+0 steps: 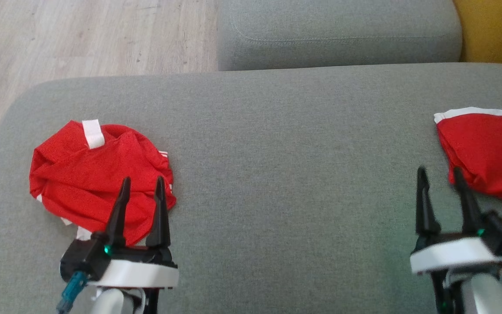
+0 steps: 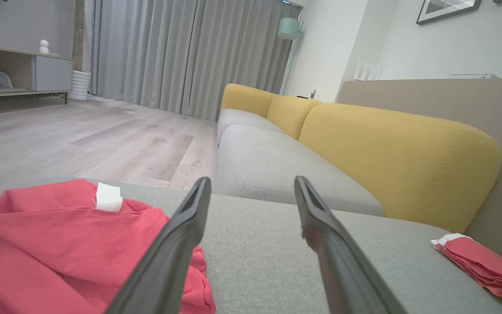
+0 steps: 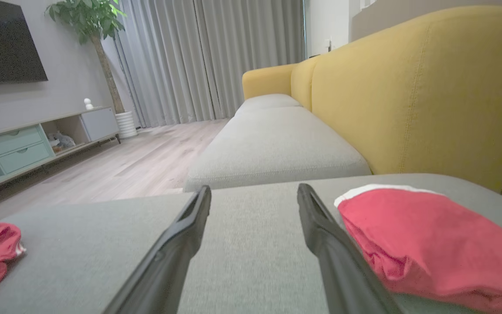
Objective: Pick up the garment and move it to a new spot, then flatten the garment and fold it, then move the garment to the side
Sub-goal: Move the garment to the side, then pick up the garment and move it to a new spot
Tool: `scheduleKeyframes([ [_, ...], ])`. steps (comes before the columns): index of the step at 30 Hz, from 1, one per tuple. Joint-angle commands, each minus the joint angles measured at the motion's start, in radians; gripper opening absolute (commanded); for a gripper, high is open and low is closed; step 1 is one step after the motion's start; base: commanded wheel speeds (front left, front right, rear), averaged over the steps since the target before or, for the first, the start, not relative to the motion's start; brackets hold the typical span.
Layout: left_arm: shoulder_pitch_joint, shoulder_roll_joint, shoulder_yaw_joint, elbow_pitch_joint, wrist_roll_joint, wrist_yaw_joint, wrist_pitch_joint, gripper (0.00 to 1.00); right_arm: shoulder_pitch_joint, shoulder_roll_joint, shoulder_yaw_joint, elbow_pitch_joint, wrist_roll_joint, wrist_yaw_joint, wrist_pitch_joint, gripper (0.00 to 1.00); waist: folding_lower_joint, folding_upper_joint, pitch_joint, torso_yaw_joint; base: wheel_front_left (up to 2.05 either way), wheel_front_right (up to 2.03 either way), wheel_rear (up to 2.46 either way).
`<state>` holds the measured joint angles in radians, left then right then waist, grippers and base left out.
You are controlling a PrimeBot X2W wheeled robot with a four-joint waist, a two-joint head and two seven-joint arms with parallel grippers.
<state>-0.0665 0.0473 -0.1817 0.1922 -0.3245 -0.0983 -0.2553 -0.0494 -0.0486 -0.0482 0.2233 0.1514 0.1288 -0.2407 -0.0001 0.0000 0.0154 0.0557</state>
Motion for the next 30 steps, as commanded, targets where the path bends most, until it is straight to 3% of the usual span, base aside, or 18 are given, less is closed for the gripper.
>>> scheduleKeyframes([
  [1,-0.018,0.003,0.035,-0.028,0.001,-0.004,-0.006,1.00,-0.014,-0.002,0.033,-0.027,-0.005,0.002,-0.015,1.00,0.0001,0.0000,0.000,-0.001,0.00,0.00,0.00],
  [22,0.001,0.003,0.028,-0.033,0.007,0.004,-0.006,1.00,0.038,-0.002,0.041,-0.088,0.008,0.002,-0.021,1.00,0.0001,0.0000,0.000,-0.015,0.00,0.00,0.00],
  [30,-0.006,0.003,0.028,-0.029,0.008,0.013,-0.006,1.00,0.040,-0.002,0.075,-0.091,0.018,0.002,-0.021,1.00,0.0001,0.0000,-0.005,0.025,0.00,0.00,0.00],
])
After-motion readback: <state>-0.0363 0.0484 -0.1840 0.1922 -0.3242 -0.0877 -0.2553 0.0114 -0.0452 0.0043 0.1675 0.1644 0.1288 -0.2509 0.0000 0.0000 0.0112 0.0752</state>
